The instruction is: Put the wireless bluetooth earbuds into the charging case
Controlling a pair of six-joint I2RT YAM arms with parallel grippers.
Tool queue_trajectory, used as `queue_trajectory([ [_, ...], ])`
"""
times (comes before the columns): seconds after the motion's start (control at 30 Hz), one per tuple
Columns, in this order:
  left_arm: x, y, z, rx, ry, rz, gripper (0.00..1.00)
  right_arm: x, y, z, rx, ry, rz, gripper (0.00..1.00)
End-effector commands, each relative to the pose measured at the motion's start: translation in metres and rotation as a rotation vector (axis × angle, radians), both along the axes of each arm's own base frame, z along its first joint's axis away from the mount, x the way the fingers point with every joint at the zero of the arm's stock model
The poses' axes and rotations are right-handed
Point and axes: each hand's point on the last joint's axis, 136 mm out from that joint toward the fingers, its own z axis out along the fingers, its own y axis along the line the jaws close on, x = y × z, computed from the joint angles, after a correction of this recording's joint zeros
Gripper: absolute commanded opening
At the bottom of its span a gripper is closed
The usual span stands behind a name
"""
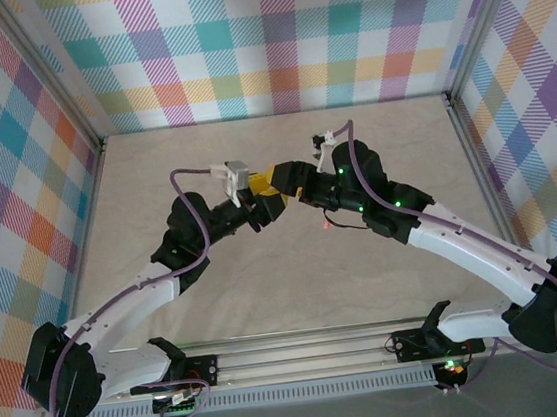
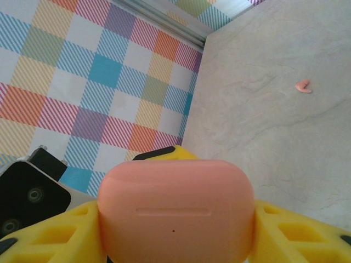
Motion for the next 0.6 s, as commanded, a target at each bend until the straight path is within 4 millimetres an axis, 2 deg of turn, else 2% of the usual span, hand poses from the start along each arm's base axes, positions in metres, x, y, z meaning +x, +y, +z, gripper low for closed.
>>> queue_trajectory([
  [0.0, -0.002, -0.006, 0.030, -0.082, -0.077, -0.008, 0.54, -0.003, 0.002, 0.026, 0.101, -0.027, -0.001, 0.57],
  [0.13, 0.004, -0.009, 0.038, -0.120, -0.099, 0.008, 0.48, -0.002, 0.002, 0.027, 0.104, -0.026, -0.010, 0.57],
  [0.37, 0.008, -0.012, 0.040, -0.106, -0.107, 0.015, 0.22, -0.001, 0.001, 0.015, 0.080, -0.004, -0.017, 0.58],
  [0.57, 0.006, -0.010, 0.035, -0.087, -0.090, 0.016, 0.14, 0.000, 0.001, 0.009, 0.064, 0.000, -0.021, 0.61],
])
